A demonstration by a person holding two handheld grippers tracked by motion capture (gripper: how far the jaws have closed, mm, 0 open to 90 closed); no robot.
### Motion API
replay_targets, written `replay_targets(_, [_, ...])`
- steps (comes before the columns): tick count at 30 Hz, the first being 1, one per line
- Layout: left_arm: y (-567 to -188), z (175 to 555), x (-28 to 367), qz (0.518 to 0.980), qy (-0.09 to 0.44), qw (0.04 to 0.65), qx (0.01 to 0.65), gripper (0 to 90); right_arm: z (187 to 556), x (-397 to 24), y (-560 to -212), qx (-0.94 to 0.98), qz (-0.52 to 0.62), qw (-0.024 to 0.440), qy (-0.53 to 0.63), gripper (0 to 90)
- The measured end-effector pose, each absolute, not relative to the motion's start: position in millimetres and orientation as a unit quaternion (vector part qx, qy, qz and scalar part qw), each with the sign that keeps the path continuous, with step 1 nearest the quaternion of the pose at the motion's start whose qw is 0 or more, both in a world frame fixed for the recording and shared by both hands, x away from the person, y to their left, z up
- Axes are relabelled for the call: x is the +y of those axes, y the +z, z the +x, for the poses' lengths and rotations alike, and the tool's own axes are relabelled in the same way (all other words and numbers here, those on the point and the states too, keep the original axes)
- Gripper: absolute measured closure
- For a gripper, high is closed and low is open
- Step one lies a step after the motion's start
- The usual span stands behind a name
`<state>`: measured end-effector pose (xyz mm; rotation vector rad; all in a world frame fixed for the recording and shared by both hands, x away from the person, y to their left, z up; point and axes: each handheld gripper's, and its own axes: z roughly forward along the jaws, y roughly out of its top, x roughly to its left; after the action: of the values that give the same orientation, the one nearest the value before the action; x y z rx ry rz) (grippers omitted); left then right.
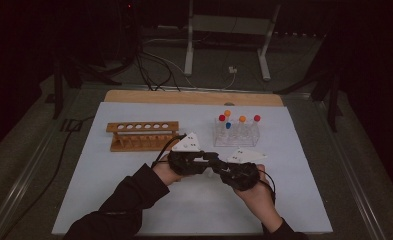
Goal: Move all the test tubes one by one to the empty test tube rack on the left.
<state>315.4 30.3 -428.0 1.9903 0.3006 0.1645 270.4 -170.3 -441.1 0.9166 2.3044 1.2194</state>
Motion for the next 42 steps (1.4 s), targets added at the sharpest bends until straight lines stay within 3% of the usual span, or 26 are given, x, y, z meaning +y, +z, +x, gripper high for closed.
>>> replay_targets(8, [-425.6,314.2,30.7,0.833,0.081,0.534,0.122,77.4,269.5,-171.2,-440.2,0.816,0.323,0.192,0.439,76.4])
replay_targets(12, [-423.5,313.5,31.5,0.831,0.091,0.535,0.125,77.6,269.7,-171.9,-440.1,0.811,0.323,0.193,0.447,72.0])
replay_targets(13, [-422.4,314.8,33.1,0.83,0.094,0.534,0.13,77.6,269.4,-172.1,-439.3,0.81,0.323,0.195,0.449,65.7])
replay_targets(24, [-414.2,324.4,53.5,0.823,0.114,0.535,0.154,77.6,268.3,-176.7,-436.2,0.794,0.335,0.207,0.463,37.9])
replay_targets(27, [-409.4,327.8,60.3,0.82,0.122,0.536,0.16,77.6,268.6,-176.9,-436.1,0.789,0.344,0.213,0.462,20.8])
replay_targets(29, [-405.7,330.2,64.6,0.817,0.126,0.538,0.163,77.7,268.5,-176.9,-435.6,0.785,0.349,0.218,0.462,14.0])
replay_targets(34, [-396.1,336.2,75.3,0.814,0.146,0.537,0.17,77.7,269.5,-177.8,-434.8,0.779,0.359,0.222,0.463,3.6])
replay_targets(42, [-385.5,348.0,92.7,0.804,0.168,0.538,0.19,77.7,269.5,-181.3,-432.7,0.774,0.356,0.22,0.475,0.0])
